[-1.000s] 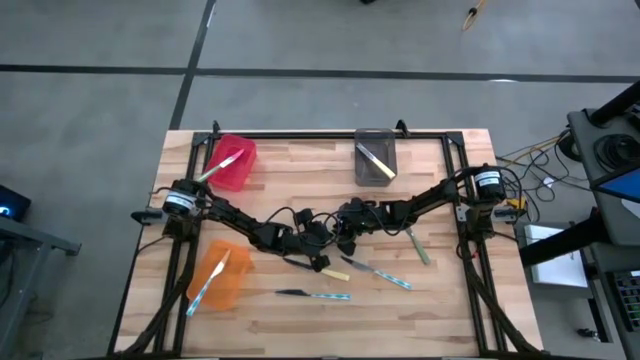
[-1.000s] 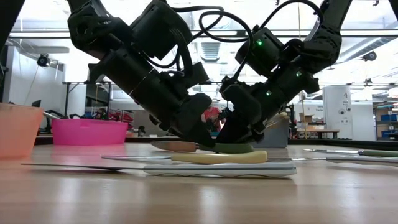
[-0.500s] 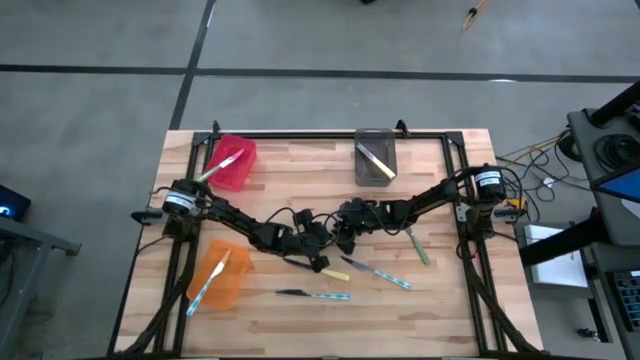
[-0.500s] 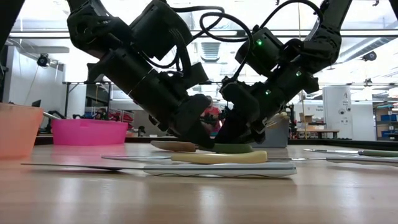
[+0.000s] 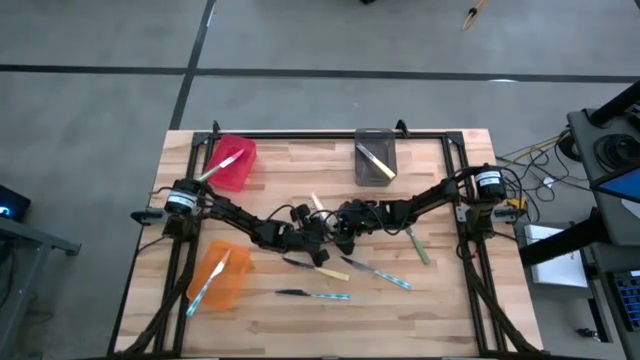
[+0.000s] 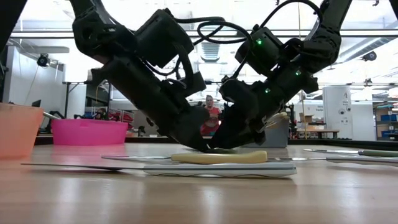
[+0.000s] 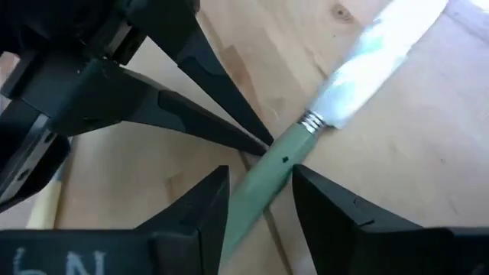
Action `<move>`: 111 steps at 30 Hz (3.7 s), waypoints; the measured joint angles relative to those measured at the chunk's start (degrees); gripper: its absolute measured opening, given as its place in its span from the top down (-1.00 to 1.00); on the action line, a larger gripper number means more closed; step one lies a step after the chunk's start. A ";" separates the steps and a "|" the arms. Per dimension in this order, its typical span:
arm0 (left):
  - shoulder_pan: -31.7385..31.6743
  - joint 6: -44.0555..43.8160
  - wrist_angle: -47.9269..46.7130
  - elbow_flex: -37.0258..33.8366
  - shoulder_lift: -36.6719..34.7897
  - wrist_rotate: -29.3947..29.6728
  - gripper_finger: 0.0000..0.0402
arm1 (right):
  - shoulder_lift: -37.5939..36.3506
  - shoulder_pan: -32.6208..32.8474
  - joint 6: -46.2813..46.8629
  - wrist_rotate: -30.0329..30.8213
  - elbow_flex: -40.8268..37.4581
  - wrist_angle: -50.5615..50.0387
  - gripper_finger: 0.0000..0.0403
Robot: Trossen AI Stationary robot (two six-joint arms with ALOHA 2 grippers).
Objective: Sort silverware by color (type)
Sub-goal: Put the left green knife into the red bin
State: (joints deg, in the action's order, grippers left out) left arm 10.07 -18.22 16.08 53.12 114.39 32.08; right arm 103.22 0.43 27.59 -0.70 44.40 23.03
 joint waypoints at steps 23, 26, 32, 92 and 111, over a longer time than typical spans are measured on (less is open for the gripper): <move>-1.08 3.10 7.07 0.47 -0.11 -0.43 1.00 | -0.68 -0.07 -2.55 1.77 0.05 -2.54 0.24; -1.44 3.10 6.83 0.50 -0.11 -0.53 1.00 | -0.68 -0.09 -3.28 1.98 0.07 -2.76 0.28; -1.62 2.71 6.40 0.48 -0.11 -0.69 1.00 | -0.68 -0.11 -4.84 3.28 0.04 -3.11 0.58; -0.44 -3.37 -1.67 -9.28 -7.82 -3.51 1.00 | 0.30 8.76 -9.18 9.75 1.82 3.01 -0.04; -0.24 -0.51 -3.03 -9.51 -12.26 -4.87 1.00 | 13.25 8.93 -14.20 16.81 13.53 -9.13 0.62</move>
State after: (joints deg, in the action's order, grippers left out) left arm 9.82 -18.73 13.05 43.62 102.13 27.22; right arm 116.47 9.36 13.39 16.11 57.93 13.90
